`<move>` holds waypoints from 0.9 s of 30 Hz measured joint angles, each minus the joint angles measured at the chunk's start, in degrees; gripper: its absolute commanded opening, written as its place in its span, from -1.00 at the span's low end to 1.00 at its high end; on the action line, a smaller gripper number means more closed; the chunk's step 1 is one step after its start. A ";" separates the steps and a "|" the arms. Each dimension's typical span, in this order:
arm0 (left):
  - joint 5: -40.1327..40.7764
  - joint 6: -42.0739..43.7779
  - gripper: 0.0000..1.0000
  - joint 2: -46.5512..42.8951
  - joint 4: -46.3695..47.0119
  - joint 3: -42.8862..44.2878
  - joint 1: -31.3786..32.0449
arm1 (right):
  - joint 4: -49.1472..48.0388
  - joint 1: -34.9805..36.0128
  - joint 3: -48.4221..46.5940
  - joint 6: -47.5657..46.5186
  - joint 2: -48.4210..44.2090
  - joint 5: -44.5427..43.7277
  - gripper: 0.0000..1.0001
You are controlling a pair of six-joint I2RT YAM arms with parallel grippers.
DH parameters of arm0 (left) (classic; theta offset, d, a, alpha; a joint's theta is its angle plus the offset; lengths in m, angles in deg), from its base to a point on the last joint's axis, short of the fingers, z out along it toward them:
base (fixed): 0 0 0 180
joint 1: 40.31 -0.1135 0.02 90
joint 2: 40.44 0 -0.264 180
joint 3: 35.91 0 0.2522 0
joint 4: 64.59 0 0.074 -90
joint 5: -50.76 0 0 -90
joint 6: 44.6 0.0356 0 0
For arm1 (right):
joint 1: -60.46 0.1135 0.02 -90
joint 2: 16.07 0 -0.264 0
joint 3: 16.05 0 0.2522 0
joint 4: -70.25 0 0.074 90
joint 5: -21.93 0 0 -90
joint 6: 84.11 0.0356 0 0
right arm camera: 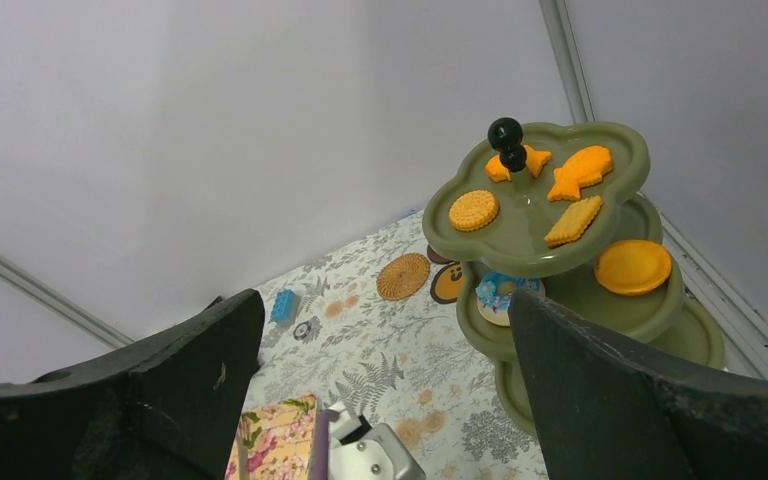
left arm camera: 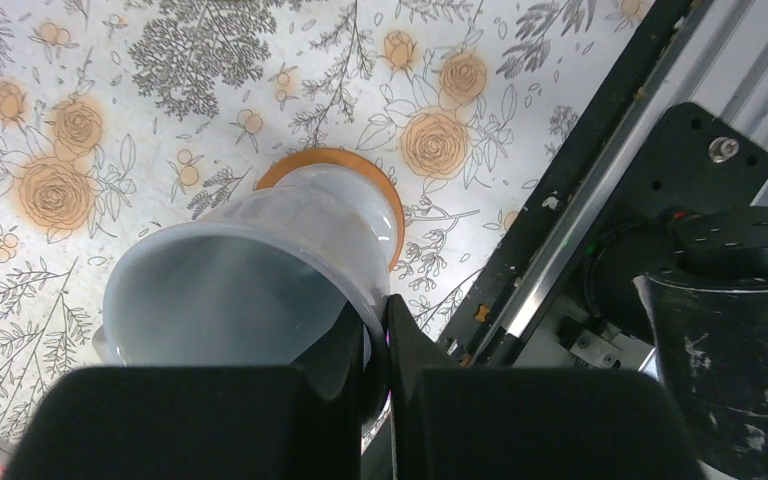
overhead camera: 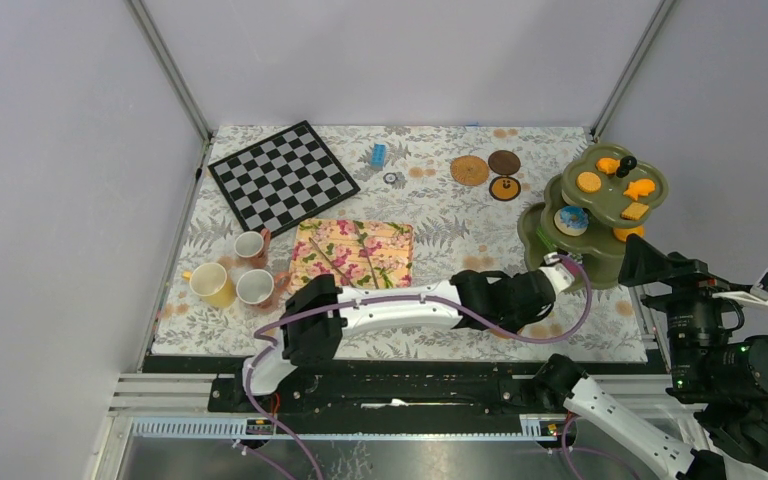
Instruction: Serve the afternoon tea
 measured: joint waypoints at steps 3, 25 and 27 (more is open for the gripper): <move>0.20 0.92 -1.00 2.29 -2.38 2.49 0.44 | 0.00 0.00 0.04 -0.26 -0.17 0.04 0.99; 2.16 3.28 -0.97 8.09 -8.46 10.62 1.62 | 0.63 0.00 1.79 -0.42 -0.98 0.20 0.99; 2.16 3.28 -0.93 8.59 -8.61 11.08 1.66 | 0.63 0.00 1.79 -0.42 -1.01 0.20 0.99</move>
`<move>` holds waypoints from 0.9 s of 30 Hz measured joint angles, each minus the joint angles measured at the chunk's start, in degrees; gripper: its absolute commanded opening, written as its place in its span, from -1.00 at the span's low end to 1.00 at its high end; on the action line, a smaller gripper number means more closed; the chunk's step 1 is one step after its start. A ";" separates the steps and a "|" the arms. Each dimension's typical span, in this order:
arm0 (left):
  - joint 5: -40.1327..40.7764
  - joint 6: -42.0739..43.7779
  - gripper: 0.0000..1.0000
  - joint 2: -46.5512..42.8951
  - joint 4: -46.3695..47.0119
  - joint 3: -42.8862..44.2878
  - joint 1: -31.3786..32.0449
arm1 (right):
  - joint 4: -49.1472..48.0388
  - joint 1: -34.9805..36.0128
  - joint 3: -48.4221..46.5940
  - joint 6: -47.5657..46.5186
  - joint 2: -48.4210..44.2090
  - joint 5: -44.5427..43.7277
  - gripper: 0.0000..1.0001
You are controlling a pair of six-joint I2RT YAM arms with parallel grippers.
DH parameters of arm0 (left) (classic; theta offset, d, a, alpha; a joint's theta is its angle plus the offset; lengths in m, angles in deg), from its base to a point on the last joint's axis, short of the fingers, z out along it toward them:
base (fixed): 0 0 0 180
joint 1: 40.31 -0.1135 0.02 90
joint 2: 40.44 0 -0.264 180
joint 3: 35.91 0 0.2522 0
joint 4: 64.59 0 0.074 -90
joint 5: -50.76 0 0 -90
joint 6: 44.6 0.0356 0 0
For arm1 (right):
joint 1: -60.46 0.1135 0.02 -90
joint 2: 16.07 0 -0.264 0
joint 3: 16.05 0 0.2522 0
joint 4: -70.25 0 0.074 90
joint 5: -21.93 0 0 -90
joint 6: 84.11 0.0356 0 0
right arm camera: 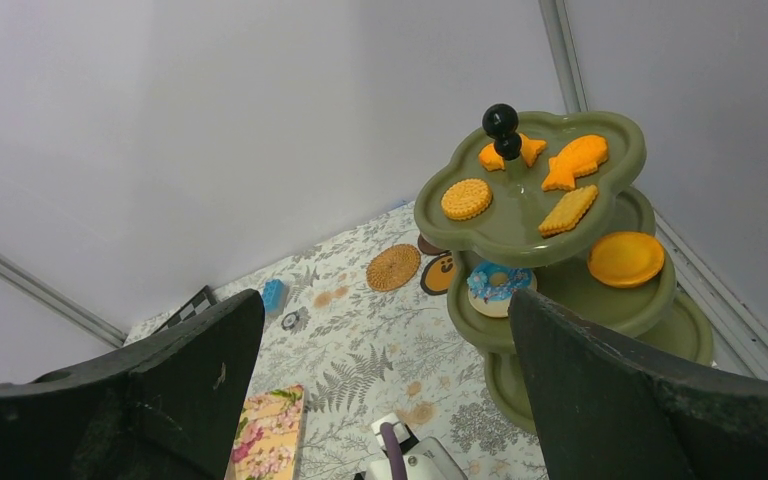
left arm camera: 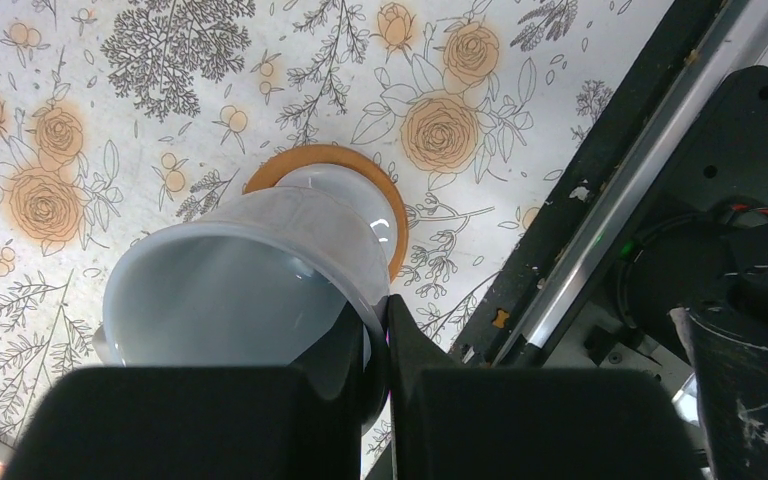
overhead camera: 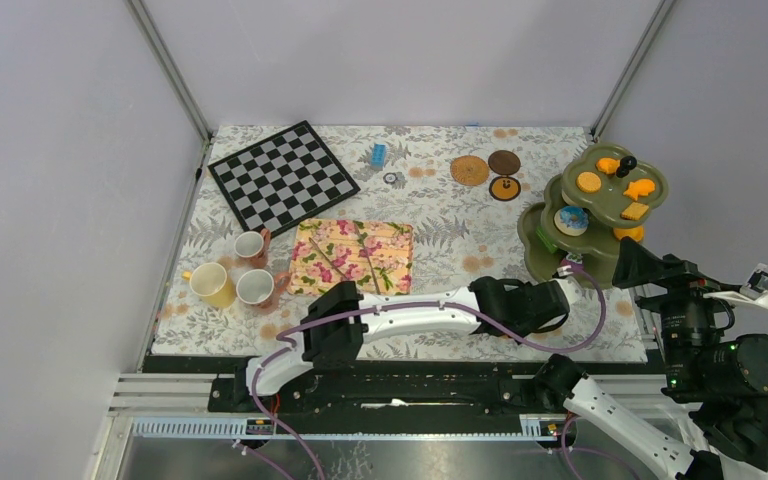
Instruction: Serve the afternoon tea
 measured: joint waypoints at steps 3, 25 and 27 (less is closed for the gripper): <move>0.00 0.00 -0.93 0.52 -0.28 0.02 0.07 | 0.00 0.00 0.22 0.00 -0.22 0.00 0.99; 1.79 0.42 -0.16 1.36 -1.22 2.82 0.48 | 0.15 0.00 1.05 0.00 -0.85 0.00 0.99; 1.79 0.37 -0.12 1.36 -1.25 2.91 0.50 | 0.15 0.00 1.05 0.00 -0.85 0.00 0.99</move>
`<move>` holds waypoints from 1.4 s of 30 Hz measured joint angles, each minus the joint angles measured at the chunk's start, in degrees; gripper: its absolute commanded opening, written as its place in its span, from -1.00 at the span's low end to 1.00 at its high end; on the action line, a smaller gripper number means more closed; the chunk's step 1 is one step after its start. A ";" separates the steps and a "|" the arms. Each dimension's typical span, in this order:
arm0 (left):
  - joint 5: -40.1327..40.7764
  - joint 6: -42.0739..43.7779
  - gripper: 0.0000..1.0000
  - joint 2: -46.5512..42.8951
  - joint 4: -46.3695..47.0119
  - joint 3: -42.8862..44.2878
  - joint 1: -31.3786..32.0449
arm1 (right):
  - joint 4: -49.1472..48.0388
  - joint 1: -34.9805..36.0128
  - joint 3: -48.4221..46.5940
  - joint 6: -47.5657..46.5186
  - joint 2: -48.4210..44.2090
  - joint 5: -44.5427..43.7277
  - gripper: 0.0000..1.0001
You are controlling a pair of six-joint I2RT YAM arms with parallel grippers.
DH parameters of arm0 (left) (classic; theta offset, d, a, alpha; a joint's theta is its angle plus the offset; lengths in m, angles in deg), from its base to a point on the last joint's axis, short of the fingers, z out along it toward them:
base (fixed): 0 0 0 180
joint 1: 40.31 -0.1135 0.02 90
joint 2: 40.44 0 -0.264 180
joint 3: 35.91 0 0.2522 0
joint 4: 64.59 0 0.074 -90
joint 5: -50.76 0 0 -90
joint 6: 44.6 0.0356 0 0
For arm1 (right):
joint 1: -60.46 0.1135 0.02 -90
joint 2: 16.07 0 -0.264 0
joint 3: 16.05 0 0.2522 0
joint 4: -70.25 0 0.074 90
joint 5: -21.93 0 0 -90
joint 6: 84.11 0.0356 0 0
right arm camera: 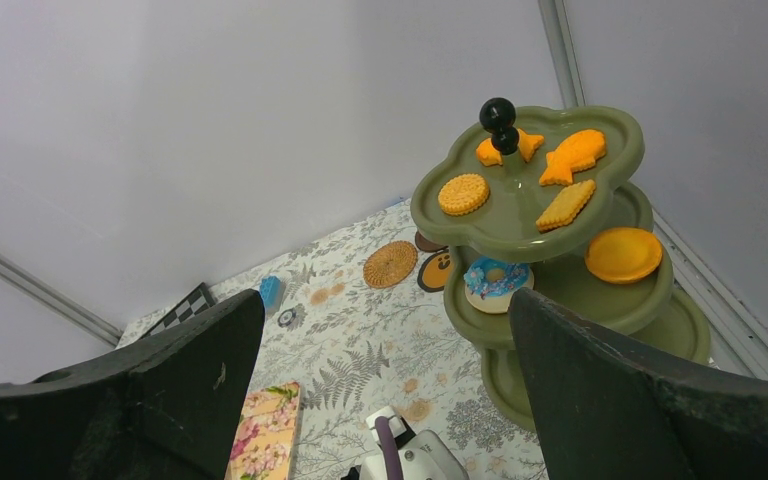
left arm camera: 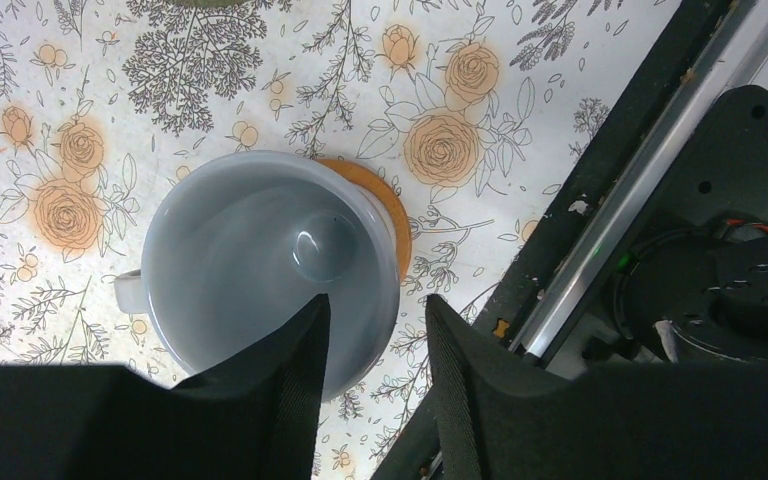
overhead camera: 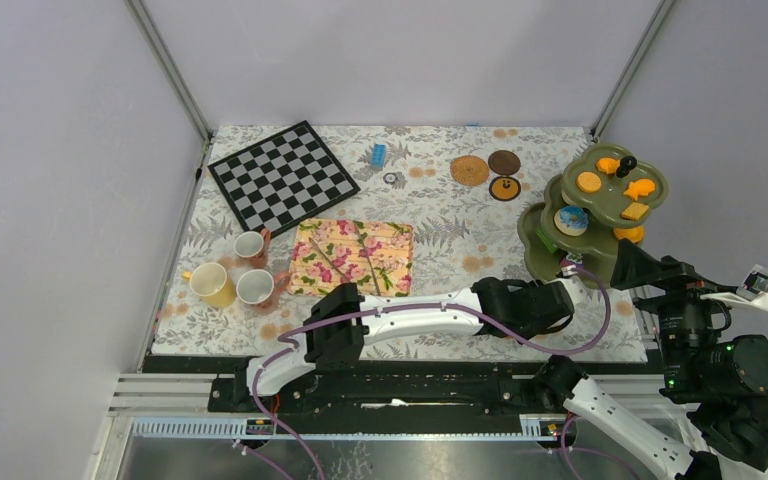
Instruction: Serve the afternoon tea
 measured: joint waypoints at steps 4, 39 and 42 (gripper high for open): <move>0.00 0.00 0.04 0.00 -0.02 0.07 0.00 | 0.00 0.00 0.00 -0.02 0.02 -0.02 0.99; 25.55 -0.52 0.98 -82.18 10.84 -60.30 -15.45 | -15.02 -16.57 -10.60 -1.60 76.72 14.93 0.10; 27.08 2.03 0.98 -83.08 14.05 -60.37 -15.50 | -12.04 -18.45 -22.40 -3.54 88.04 13.97 0.04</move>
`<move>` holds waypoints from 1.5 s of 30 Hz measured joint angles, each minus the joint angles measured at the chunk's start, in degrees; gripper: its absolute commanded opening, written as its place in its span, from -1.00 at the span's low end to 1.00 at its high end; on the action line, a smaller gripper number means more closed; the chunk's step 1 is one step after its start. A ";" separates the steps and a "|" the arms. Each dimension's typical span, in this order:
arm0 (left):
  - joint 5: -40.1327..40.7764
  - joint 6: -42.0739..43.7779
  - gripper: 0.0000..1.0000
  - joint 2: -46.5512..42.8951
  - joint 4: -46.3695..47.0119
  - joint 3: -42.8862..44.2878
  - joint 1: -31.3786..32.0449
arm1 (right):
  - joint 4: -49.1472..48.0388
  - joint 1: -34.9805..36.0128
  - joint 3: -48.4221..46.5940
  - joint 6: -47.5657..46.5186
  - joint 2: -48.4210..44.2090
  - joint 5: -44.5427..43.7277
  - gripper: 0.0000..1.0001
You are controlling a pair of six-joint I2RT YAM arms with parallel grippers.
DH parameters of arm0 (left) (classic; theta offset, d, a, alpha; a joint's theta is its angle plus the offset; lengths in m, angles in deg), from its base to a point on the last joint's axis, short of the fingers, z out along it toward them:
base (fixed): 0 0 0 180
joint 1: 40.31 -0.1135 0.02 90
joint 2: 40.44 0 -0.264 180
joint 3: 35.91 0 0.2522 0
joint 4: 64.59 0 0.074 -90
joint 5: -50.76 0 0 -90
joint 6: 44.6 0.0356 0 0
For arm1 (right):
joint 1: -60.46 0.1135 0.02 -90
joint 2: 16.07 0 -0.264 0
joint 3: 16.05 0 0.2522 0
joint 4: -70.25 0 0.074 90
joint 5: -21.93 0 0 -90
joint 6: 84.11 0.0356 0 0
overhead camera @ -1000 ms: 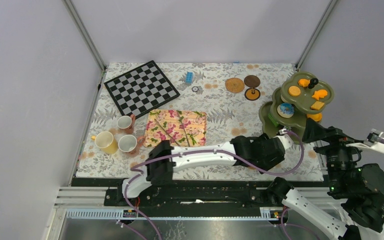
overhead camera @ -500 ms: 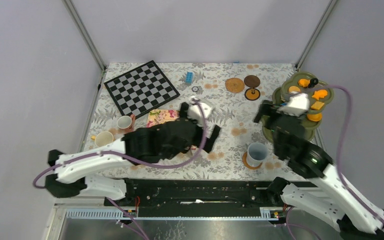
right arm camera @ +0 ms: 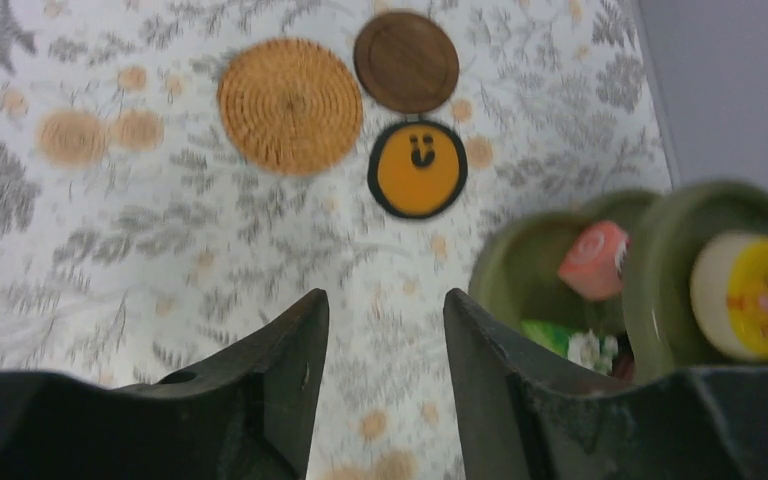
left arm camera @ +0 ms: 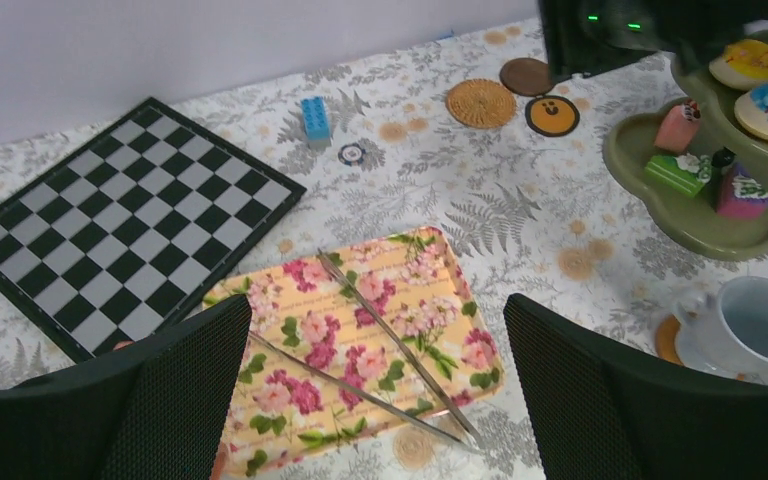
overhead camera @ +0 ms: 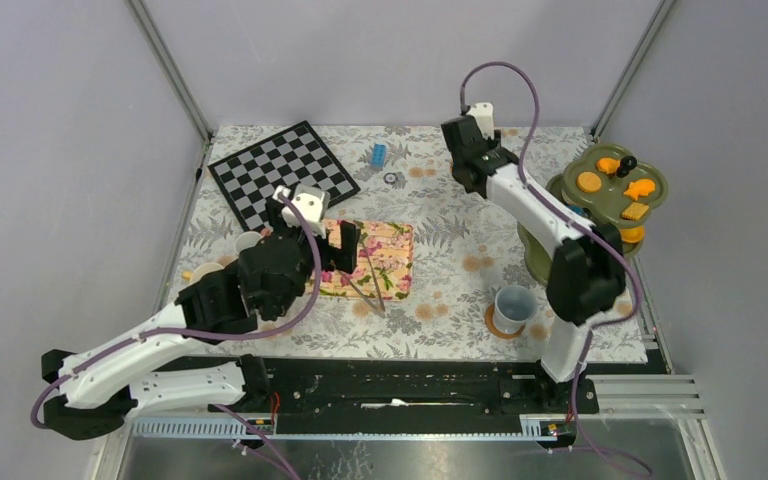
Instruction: Serve the afternoon tea
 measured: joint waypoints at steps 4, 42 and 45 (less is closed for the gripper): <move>0.39 2.93 0.98 1.62 2.78 -0.35 -0.22 | 5.53 -2.27 -15.43 -3.06 14.08 -1.64 0.22; -5.97 5.55 0.98 3.67 5.73 -7.32 -7.67 | 22.73 -17.64 -52.78 -11.37 53.37 -7.48 0.08; -6.27 5.55 0.98 3.78 5.73 -7.32 -8.13 | 21.77 -17.99 -53.66 -12.31 53.99 -7.34 0.09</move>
